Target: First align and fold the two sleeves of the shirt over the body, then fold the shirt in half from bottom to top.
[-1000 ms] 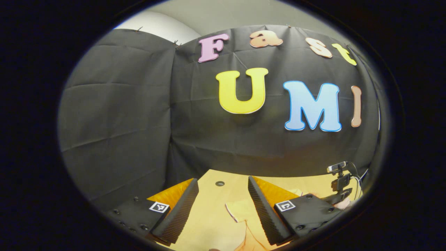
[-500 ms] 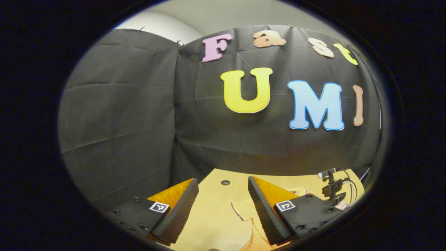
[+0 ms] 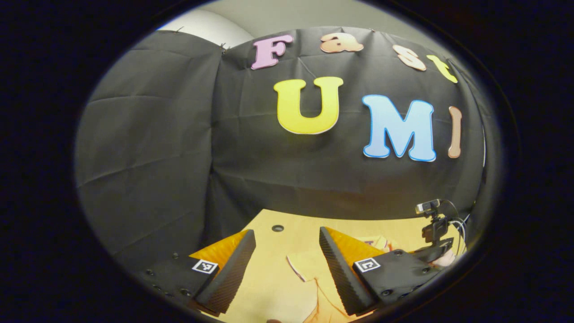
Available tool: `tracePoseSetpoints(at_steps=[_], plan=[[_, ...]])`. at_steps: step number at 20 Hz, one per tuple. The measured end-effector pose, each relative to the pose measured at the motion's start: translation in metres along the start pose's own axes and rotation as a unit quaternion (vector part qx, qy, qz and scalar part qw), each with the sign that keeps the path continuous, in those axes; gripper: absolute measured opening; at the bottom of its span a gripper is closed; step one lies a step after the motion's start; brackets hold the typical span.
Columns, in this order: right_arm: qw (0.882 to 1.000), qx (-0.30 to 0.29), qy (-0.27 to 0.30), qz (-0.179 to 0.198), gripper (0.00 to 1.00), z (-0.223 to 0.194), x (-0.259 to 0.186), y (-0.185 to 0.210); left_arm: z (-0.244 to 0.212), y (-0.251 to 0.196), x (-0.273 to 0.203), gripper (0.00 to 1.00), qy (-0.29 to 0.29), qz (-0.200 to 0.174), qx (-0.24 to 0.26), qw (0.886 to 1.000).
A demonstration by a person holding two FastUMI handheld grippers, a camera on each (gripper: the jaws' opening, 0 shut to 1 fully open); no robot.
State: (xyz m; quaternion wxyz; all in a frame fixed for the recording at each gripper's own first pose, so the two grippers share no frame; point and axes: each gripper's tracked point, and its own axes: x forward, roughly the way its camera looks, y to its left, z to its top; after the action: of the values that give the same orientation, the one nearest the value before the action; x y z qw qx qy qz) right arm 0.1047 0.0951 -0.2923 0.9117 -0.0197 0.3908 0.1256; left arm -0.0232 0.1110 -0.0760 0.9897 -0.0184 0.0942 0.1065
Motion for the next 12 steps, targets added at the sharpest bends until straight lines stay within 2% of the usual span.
tracePoseSetpoints(at_steps=[6,12], plan=[[0.998,0.033,-0.048,0.012,0.29,0.020,-0.051,0.008,-0.039,-0.023,0.053,0.94,0.033,-0.028,-0.001,0.999],[0.994,0.061,-0.093,0.017,0.29,0.028,-0.115,0.012,-0.109,-0.034,0.108,0.95,0.094,-0.038,0.010,0.995]])
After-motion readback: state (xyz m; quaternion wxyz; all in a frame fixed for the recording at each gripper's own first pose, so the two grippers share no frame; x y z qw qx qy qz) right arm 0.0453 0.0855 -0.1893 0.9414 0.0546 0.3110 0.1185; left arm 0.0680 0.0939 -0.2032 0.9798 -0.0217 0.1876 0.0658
